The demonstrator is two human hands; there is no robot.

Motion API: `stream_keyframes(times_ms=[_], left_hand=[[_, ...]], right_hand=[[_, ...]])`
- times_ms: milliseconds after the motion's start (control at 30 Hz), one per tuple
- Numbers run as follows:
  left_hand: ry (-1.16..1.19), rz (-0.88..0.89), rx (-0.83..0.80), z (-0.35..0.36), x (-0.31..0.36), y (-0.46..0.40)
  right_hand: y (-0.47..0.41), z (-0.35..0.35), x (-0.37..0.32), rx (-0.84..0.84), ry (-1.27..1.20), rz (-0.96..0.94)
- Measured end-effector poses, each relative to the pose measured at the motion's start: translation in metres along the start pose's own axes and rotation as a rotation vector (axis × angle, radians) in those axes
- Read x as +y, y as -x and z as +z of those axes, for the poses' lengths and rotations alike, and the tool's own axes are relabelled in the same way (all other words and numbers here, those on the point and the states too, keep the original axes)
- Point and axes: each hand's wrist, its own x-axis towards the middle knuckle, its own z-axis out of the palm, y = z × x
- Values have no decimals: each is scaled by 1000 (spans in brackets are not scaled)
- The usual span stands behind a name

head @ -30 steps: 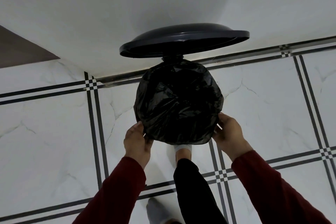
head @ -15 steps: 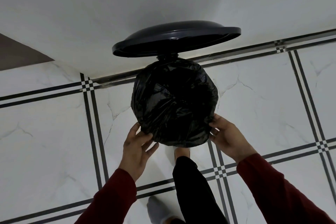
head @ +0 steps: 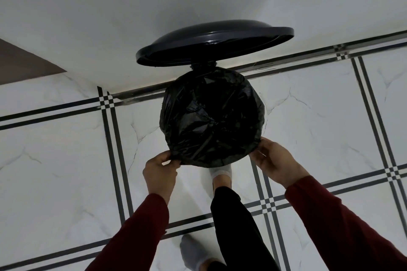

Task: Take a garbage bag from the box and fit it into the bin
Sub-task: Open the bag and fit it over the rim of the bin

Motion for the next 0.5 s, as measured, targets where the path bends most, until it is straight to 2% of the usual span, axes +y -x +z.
stream_keyframes(times_ms=[100, 200, 267, 333, 433, 500], left_hand=[[32, -98, -38, -1, 5, -10], [321, -293, -184, -6, 10, -17], [547, -392, -223, -9, 16, -17], [679, -390, -233, -11, 20, -18], [680, -334, -233, -9, 24, -20], [654, -340, -205, -5, 28, -22]], right_hand=[[5, 4, -13, -43, -135, 54], [6, 7, -19, -48, -70, -14], [6, 10, -23, -39, -59, -38], [5, 11, -27, -41, -35, -40], [0, 11, -32, 15, 4, -29], [1, 15, -35, 26, -54, -1]])
